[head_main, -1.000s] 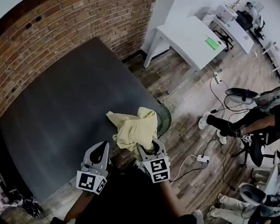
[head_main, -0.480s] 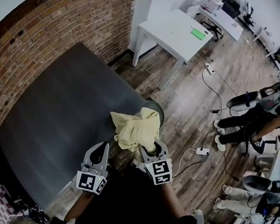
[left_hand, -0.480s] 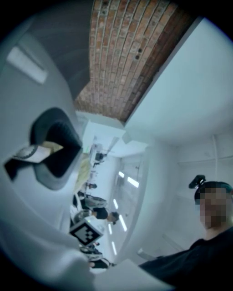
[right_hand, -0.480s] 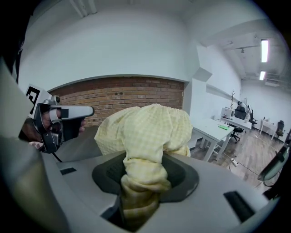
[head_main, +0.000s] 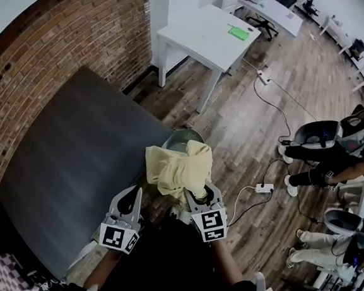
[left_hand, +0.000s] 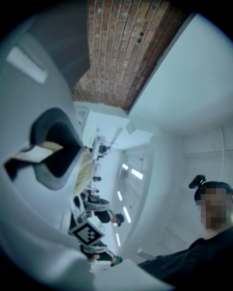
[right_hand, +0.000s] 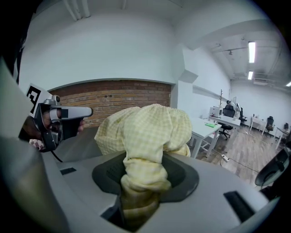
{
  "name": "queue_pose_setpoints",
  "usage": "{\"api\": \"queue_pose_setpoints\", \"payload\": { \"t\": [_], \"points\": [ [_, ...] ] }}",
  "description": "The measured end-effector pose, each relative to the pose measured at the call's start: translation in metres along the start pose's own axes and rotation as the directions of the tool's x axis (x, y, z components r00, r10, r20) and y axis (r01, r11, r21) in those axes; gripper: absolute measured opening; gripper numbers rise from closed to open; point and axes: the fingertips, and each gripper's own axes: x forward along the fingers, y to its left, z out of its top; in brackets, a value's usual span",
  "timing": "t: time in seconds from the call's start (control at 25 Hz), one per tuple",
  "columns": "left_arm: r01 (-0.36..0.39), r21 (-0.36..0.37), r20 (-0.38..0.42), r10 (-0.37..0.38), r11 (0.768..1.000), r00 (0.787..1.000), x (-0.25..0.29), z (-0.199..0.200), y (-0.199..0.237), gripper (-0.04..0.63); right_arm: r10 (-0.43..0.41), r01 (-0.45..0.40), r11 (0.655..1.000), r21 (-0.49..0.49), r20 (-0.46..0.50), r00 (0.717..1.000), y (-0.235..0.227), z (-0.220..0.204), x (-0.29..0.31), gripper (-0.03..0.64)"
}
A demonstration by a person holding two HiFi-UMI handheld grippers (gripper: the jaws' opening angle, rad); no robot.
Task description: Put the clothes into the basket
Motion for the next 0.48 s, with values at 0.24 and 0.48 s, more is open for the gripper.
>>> {"api": "queue_pose_setpoints", "payload": {
  "t": [0.24, 0.48],
  "points": [
    [0.042, 0.012, -0.016, -0.042, 0.999, 0.999, 0.027, -0.006, -0.044, 0.006, -0.029, 0.029, 1.0, 0.009, -0.01, 1.0, -0.036, -0.025, -0.026, 0.176],
    [0.09, 0.028, -0.057, -0.088, 0.996, 0.995, 0.05, -0.017, -0.069, 0.006, -0.078, 0.08, 0.997, 0.021, -0.058, 0.995, -0.073, -0.057, -0.033, 0.176]
  ]
}}
